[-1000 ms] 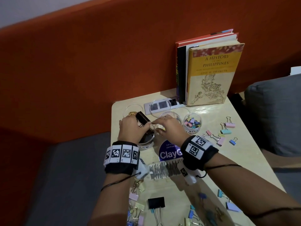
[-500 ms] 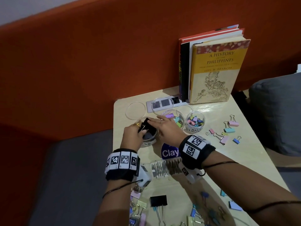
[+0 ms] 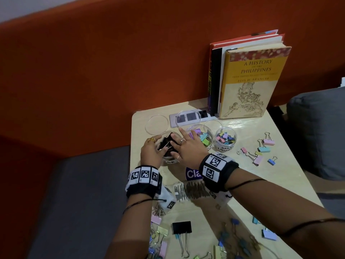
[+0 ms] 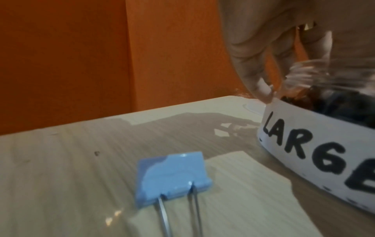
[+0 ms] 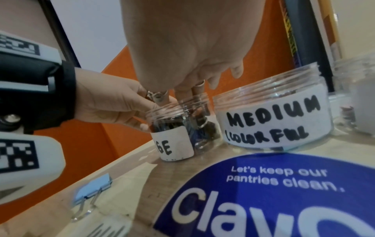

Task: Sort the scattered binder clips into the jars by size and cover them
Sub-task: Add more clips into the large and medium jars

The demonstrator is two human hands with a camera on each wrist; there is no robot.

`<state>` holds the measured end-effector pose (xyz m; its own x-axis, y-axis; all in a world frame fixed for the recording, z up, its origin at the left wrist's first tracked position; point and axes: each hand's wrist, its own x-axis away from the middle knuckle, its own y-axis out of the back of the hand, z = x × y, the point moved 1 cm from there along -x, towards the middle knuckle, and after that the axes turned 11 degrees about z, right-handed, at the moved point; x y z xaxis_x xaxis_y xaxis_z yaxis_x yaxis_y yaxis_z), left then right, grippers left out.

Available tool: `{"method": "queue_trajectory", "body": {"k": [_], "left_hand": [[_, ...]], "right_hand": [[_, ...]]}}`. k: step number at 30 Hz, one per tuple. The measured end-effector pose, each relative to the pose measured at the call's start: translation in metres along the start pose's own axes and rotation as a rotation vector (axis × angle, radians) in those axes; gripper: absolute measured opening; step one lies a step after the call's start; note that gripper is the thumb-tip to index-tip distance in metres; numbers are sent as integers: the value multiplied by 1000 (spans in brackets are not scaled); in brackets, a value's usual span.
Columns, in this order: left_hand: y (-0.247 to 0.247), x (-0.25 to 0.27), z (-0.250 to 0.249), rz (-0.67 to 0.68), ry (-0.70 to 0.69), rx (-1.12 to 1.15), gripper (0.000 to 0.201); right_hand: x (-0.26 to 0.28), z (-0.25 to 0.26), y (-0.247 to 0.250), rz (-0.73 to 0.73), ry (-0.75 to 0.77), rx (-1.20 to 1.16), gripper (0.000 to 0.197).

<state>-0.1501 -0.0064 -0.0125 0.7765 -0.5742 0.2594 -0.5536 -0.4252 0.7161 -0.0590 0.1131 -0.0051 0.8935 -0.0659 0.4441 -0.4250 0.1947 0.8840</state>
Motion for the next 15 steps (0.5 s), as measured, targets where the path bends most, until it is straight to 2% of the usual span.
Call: {"method": "queue_trajectory", "body": {"k": [4,8,9,15], "left_hand": [[0,1,1,-15,-7,-11,38],[-5,3,-1,-56,-32,-36,16],[-6,4,-2,-60,-26,-57,15],[-4,14,-8,26,30,-331,40]], "right_hand": [[-2,4,3,19,-9,20,57],[-1,3,1,17,-25,22,56],[-1,4,1,23,-26,30,57],[3,-1,0,60,0,-9,54]]}}
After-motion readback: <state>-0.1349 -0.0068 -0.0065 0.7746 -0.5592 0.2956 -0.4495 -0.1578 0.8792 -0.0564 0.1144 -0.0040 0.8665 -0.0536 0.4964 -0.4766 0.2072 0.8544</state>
